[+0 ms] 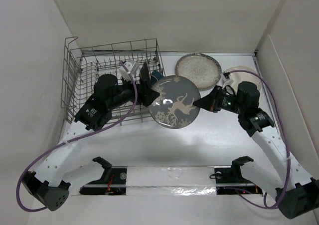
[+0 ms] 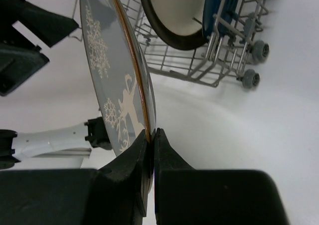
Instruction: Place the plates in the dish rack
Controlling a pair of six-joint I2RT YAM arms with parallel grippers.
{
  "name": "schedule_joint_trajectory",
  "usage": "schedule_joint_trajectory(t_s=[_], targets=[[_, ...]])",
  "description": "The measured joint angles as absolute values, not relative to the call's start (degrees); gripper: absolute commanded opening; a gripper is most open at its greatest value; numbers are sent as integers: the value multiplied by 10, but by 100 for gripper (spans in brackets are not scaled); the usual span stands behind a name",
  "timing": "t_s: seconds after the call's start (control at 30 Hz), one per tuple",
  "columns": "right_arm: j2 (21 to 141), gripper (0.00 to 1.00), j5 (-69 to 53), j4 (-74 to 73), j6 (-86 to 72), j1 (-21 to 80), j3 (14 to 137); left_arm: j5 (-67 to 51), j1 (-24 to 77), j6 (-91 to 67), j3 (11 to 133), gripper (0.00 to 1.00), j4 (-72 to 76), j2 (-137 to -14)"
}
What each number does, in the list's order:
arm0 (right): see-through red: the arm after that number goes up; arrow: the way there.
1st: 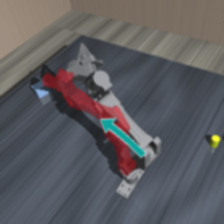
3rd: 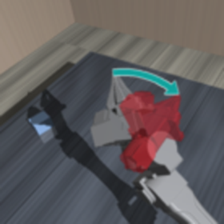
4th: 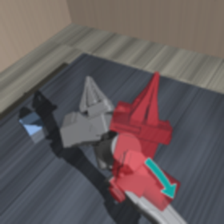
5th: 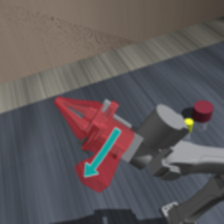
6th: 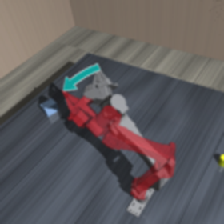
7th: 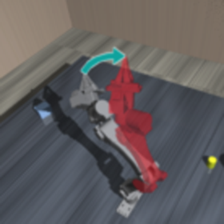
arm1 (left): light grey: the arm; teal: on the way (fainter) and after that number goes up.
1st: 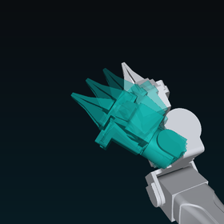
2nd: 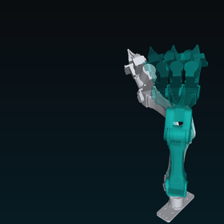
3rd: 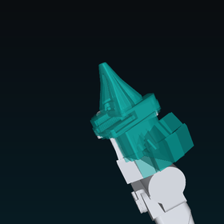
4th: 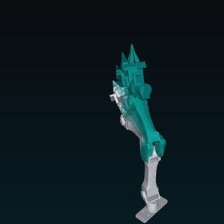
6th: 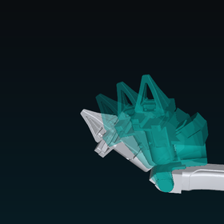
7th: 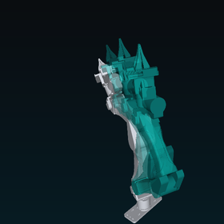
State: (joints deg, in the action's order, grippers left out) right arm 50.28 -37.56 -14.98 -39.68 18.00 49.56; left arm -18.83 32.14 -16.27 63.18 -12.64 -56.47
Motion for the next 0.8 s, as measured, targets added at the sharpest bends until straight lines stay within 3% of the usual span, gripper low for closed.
schedule_joint_trajectory(t_s=[0.17,0.4,0.43,0.47,0.5,0.57,0.77,0.8], targets=[[542,0,-393,-39,-438,180,472,-203,319,-168,614,58,-114,-561],[602,0,-435,107,-506,181,459,-223,314,-179,596,53,-98,-561],[606,0,-438,122,-513,181,459,-224,314,-180,596,48,-94,-560],[609,0,-440,136,-519,181,459,-224,314,-182,595,26,-89,-560],[613,0,-443,148,-524,181,459,-217,314,-185,594,15,-85,-560],[623,0,-440,175,-522,178,458,-227,306,-209,593,2,-72,-557],[684,0,-442,274,-538,185,457,-214,296,-225,593,0,-71,-545],[698,5,-441,281,-539,187,457,-206,296,-224,593,0,-76,-546]])
